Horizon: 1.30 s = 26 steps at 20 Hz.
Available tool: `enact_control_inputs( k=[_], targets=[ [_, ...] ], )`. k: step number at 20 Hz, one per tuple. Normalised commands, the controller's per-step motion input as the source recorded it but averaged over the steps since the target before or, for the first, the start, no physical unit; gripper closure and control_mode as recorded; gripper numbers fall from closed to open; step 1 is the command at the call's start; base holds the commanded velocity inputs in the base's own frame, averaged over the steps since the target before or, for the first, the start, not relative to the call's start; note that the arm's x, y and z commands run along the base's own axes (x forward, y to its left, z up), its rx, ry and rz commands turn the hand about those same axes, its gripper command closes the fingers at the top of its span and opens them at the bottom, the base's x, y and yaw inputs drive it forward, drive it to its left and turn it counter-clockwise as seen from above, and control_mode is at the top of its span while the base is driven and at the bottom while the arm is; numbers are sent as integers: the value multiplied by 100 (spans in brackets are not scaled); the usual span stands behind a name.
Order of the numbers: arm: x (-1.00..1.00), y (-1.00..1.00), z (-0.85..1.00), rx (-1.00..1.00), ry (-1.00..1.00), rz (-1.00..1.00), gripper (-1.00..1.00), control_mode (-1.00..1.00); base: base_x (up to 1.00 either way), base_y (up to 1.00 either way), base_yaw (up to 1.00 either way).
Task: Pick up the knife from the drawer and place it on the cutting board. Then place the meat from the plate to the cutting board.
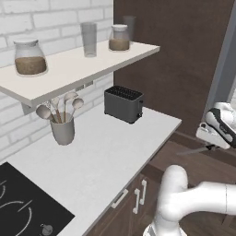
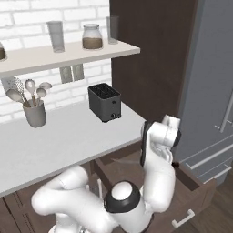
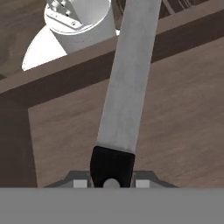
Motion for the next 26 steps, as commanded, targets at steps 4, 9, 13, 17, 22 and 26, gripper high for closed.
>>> enact_control_inputs(
  k=[4, 9, 13, 17, 22, 26],
  targets=[
    [-61, 23, 100, 0, -19, 0, 100, -100, 0, 0, 0],
    [-23, 62, 99, -5, -20, 0, 100, -100, 0, 0, 0],
    [-14, 69, 53, -5, -12, -14, 100, -100, 0, 0, 0],
    [-27, 71, 31, -1, -13, -27, 100, -100, 0, 0, 0],
    [-35, 33, 35, 0, -7, -20, 100, -100, 0, 0, 0],
    [-38, 9, 21, 0, -1, -15, 100, -100, 0, 0, 0]
  ],
)
